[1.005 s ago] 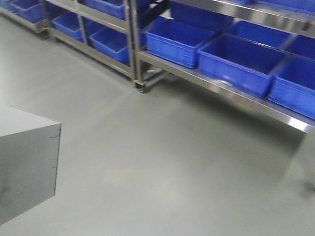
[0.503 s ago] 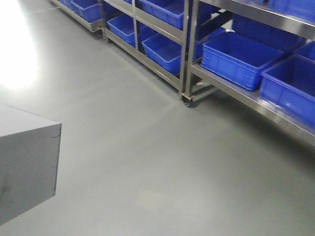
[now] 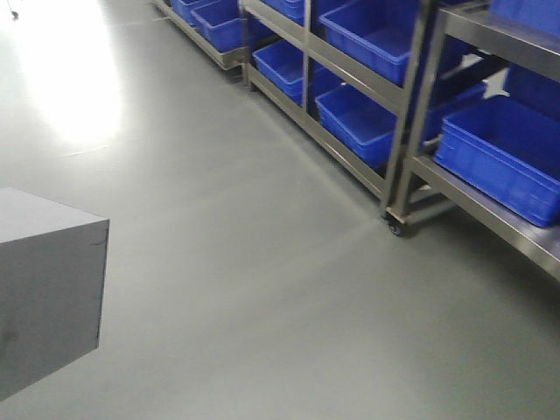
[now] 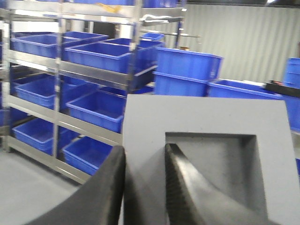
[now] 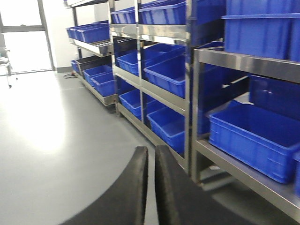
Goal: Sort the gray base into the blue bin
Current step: 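Drive along the aisle of blue bin shelves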
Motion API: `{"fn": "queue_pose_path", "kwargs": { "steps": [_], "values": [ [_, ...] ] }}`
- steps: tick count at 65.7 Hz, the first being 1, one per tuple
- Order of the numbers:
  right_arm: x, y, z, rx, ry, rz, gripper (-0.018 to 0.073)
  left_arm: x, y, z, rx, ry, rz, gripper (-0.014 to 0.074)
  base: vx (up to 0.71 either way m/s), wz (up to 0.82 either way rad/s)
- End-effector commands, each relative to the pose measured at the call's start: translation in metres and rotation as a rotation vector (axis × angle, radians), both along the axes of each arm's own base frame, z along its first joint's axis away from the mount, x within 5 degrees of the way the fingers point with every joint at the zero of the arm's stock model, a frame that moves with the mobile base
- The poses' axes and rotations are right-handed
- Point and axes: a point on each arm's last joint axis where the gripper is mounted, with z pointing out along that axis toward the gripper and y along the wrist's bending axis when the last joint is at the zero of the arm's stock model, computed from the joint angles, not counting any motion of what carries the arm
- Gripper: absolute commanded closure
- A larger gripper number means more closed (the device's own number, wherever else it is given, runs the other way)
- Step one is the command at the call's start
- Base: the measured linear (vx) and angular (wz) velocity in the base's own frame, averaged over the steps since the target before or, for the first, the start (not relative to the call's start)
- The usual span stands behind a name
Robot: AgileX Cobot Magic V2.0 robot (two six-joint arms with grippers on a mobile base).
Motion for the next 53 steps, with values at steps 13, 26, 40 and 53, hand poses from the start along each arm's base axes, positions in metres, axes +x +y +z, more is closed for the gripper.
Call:
{"fn": "queue_pose_path", "kwargs": {
  "steps": [13, 26, 40, 53],
  "values": [
    [-0.0007, -0.0001, 0.0069, -0.013, -0.081, -0.003, 0.0564, -0.0028, -0.0014, 0.0166, -0.062, -0.095, -0.032, 0.0591, 0.48, 0.35],
    [-0.0007, -0.0001, 0.0069, -0.013, -0.081, -0.003, 0.0564, -0.0028, -0.0014, 0.0166, -0.062, -0.095, -0.032, 0.0591, 0.48, 0.38],
    [-0.0007, -0.0001, 0.0069, -0.013, -0.081, -0.003, 0.0564, -0.0029, -0.0014, 0.0166, -0.062, -0.095, -0.032, 0.0591, 0.49, 0.33],
    [-0.0007, -0.0001, 0.0069, -0.013, -0.081, -0.003, 0.0564, -0.0029, -0.0014, 0.0166, -0.062, -0.095, -0.032, 0.0591, 0.49, 0.26]
  ]
}}
